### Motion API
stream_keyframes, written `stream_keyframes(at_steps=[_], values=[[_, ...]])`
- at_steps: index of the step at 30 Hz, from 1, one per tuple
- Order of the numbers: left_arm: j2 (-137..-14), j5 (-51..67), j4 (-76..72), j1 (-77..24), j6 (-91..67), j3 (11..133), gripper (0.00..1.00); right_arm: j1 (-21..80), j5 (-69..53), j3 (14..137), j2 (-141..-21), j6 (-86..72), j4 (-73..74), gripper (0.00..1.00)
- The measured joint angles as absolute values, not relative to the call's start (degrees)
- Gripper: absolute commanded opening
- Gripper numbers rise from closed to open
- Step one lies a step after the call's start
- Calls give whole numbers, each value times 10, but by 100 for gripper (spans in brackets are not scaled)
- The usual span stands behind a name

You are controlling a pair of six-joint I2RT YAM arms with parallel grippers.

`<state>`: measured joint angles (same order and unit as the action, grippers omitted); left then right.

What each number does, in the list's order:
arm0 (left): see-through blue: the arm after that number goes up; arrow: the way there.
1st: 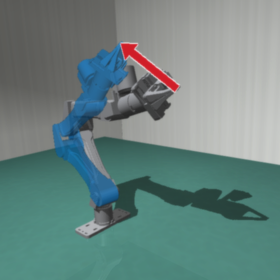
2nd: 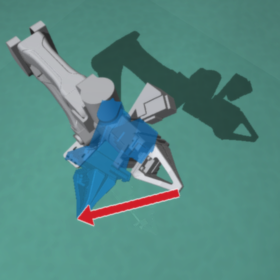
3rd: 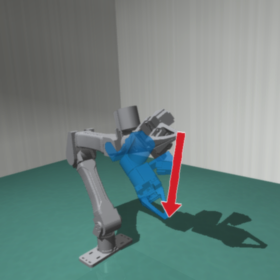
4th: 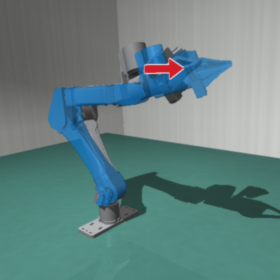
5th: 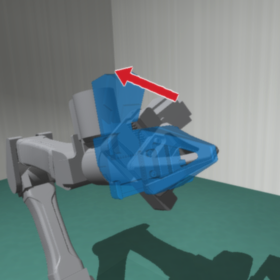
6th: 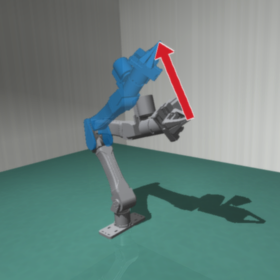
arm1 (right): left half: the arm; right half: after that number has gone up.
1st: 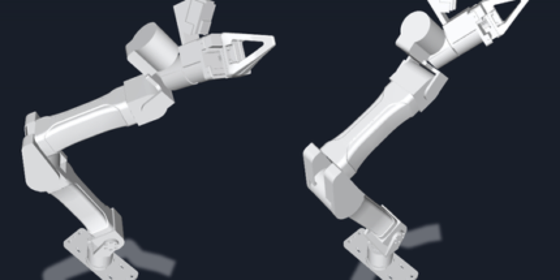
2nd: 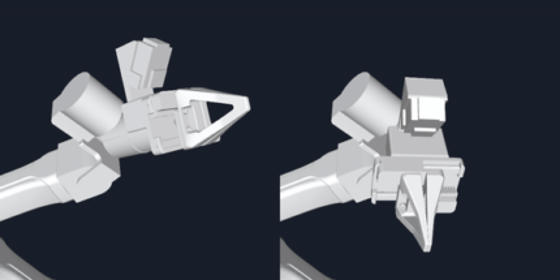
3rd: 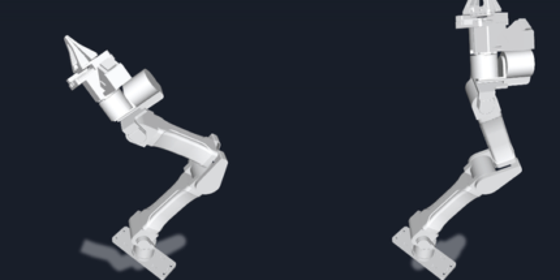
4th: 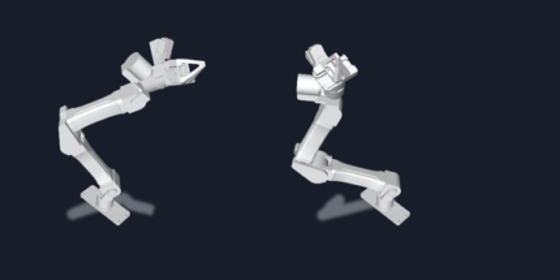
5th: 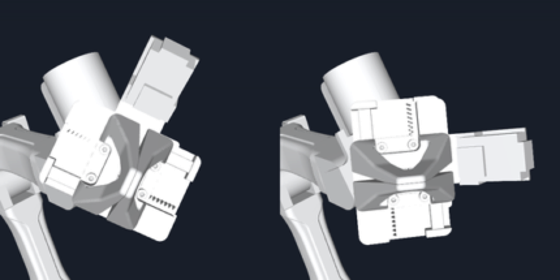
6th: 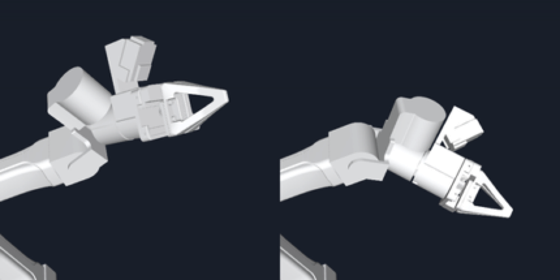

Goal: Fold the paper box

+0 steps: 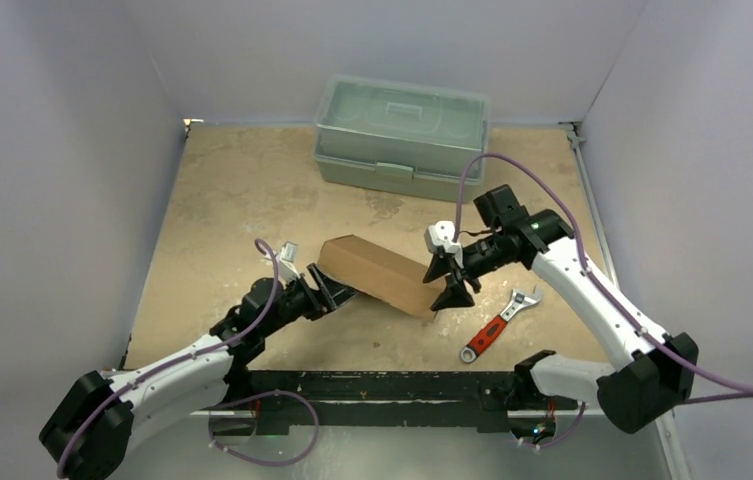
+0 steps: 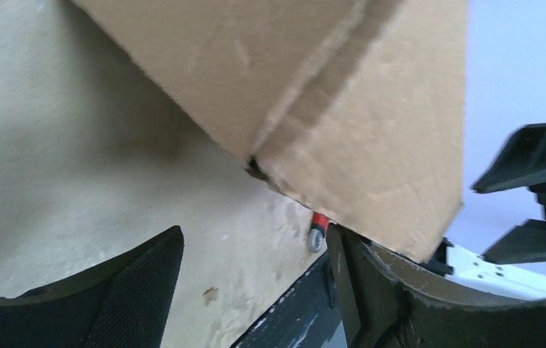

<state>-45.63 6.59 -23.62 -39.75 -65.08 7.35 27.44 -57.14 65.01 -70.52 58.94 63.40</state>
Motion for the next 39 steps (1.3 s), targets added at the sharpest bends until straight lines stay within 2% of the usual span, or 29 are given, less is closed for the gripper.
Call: stream_keyframes(at_steps=[4,9,14,21,24,27,30,35,37,39], values=[[-465,59,-159,-397,-641,95,56,239,-576,608,-654,543,579,63],[-469,57,-61,-397,-624,134,18,201,-581,565,-612,496,517,64],[-470,42,79,-397,-613,163,1,171,-580,538,-608,467,480,65],[-500,-47,326,-397,-614,270,0,143,-562,517,-594,417,420,68],[-509,-56,355,-397,-601,302,1,138,-539,502,-590,389,389,68],[-505,-24,318,-397,-578,297,0,137,-503,491,-597,368,370,65],[-506,23,229,-397,-572,261,0,137,-457,485,-614,353,350,54],[-594,43,139,-397,-575,238,0,137,-366,474,-645,315,304,24],[-630,41,107,-397,-577,237,0,137,-325,465,-658,296,283,16],[-665,38,70,-397,-579,237,0,139,-298,464,-679,283,271,13]])
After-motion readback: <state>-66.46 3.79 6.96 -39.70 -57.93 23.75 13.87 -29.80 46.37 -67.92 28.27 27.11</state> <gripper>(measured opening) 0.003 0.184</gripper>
